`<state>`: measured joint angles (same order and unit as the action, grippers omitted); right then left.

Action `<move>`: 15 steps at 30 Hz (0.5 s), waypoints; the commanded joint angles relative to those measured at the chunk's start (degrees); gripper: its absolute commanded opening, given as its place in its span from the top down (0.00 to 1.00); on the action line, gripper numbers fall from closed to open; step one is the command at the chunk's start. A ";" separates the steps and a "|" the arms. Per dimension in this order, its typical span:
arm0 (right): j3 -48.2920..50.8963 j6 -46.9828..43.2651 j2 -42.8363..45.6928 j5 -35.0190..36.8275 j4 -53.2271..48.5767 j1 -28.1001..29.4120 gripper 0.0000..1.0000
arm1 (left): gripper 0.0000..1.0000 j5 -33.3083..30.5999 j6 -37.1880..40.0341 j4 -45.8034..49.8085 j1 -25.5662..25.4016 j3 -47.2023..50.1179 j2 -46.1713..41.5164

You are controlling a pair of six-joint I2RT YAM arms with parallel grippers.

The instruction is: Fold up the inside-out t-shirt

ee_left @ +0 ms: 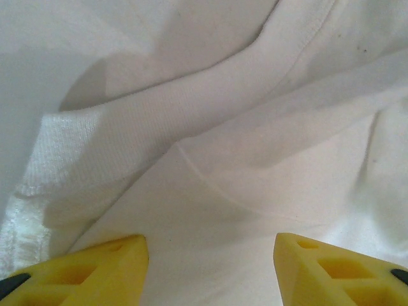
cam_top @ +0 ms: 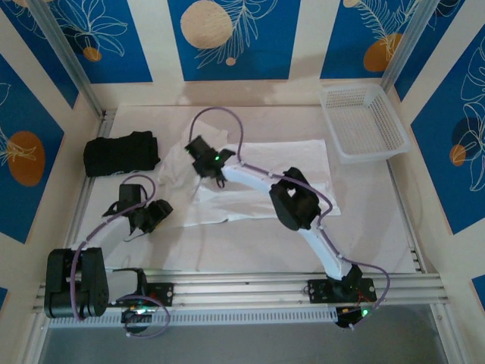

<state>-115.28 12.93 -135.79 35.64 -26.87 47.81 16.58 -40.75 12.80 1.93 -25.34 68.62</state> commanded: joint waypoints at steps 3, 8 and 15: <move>5.41 -1.99 6.25 -4.84 -1.41 -0.91 0.55 | 0.43 -0.67 1.82 2.13 0.75 1.79 -0.22; 19.96 -5.24 15.75 -16.14 5.38 1.40 0.44 | 0.42 -0.49 1.91 2.40 0.78 1.36 -0.58; 27.30 -6.86 16.68 -20.08 8.62 3.71 0.40 | 0.41 -0.52 2.06 3.26 0.78 -0.44 -1.86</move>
<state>-88.36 7.46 -118.41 18.70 -20.47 52.75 16.91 -39.92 13.10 1.98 -25.21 67.61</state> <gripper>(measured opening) 0.599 0.586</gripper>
